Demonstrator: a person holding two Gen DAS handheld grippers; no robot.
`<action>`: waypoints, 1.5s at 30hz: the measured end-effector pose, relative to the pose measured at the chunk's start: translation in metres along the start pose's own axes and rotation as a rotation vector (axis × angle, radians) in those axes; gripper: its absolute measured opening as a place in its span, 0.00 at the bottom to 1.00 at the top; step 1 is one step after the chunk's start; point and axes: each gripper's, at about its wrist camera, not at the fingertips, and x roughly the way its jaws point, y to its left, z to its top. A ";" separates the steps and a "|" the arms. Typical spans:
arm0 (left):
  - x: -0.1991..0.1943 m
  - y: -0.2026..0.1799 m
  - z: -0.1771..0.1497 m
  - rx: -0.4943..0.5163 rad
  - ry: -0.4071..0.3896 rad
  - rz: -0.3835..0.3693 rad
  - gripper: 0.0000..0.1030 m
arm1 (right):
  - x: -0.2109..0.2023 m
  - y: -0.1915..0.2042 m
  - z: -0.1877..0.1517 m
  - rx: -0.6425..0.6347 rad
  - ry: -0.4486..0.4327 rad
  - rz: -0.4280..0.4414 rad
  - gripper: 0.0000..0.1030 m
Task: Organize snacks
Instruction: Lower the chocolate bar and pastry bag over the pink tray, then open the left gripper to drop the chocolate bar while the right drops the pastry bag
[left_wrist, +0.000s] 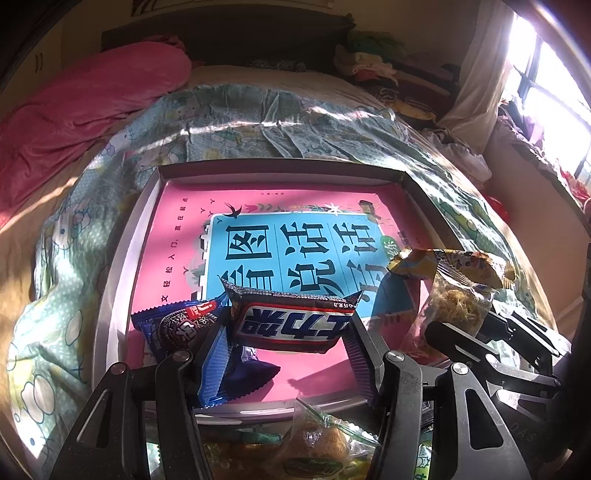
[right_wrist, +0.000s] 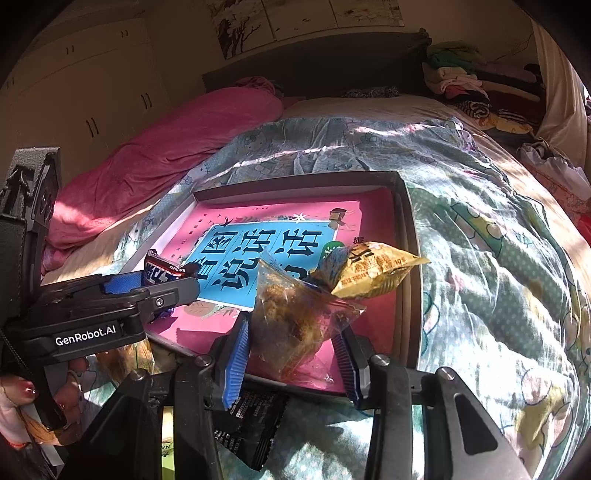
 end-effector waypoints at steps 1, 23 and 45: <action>0.000 0.000 0.000 0.000 0.001 -0.001 0.58 | 0.000 0.001 0.000 -0.006 0.002 -0.001 0.43; -0.001 0.001 -0.003 0.007 0.004 0.003 0.58 | -0.006 0.006 -0.004 -0.026 0.024 0.016 0.43; -0.003 0.000 -0.006 0.003 0.013 -0.018 0.64 | -0.013 0.000 -0.002 -0.006 -0.005 -0.002 0.47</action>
